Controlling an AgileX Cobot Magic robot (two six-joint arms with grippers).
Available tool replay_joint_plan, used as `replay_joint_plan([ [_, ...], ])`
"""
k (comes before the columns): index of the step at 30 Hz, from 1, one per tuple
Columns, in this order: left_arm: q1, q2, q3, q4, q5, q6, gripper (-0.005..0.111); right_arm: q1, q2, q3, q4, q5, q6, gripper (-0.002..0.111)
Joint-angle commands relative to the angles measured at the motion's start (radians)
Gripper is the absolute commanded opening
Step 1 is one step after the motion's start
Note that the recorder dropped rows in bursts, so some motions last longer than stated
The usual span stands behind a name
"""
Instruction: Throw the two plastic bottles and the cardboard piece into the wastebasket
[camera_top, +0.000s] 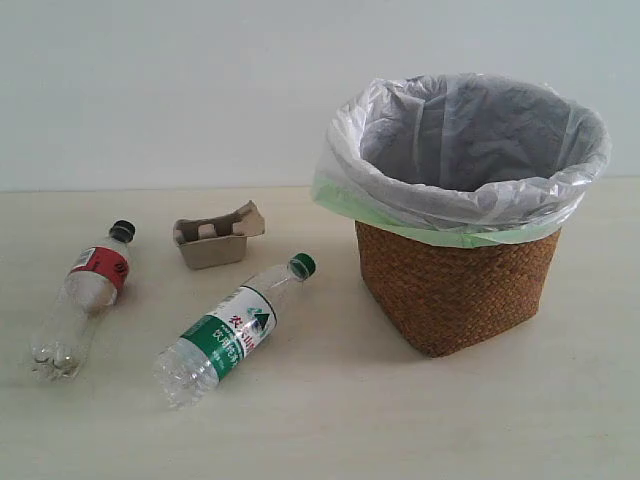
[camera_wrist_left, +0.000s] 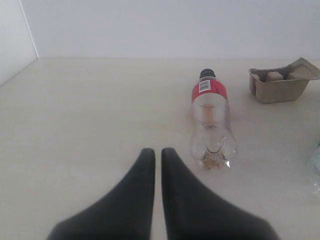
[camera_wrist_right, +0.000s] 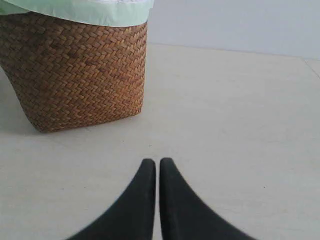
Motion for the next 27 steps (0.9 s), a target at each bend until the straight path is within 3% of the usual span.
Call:
replay_joint_plan([
  [1, 0.002, -0.002, 0.003, 0.001, -0.004, 0.004, 0.004, -0.005, -0.005, -0.001, -0.001, -0.004, 0.0, 0.0],
  [7, 0.002, -0.002, 0.003, 0.017, -0.029, 0.011, 0.004, -0.005, -0.005, -0.001, -0.001, -0.004, 0.0, 0.0],
  [17, 0.002, -0.002, 0.003, -0.001, -0.388, -0.005, 0.004, -0.005, -0.005, -0.001, -0.001, -0.004, 0.0, 0.0],
  [27, 0.002, -0.002, 0.003, -0.049, -0.686, -0.477, 0.004, -0.005, -0.005, -0.001, -0.001, -0.004, 0.0, 0.0],
])
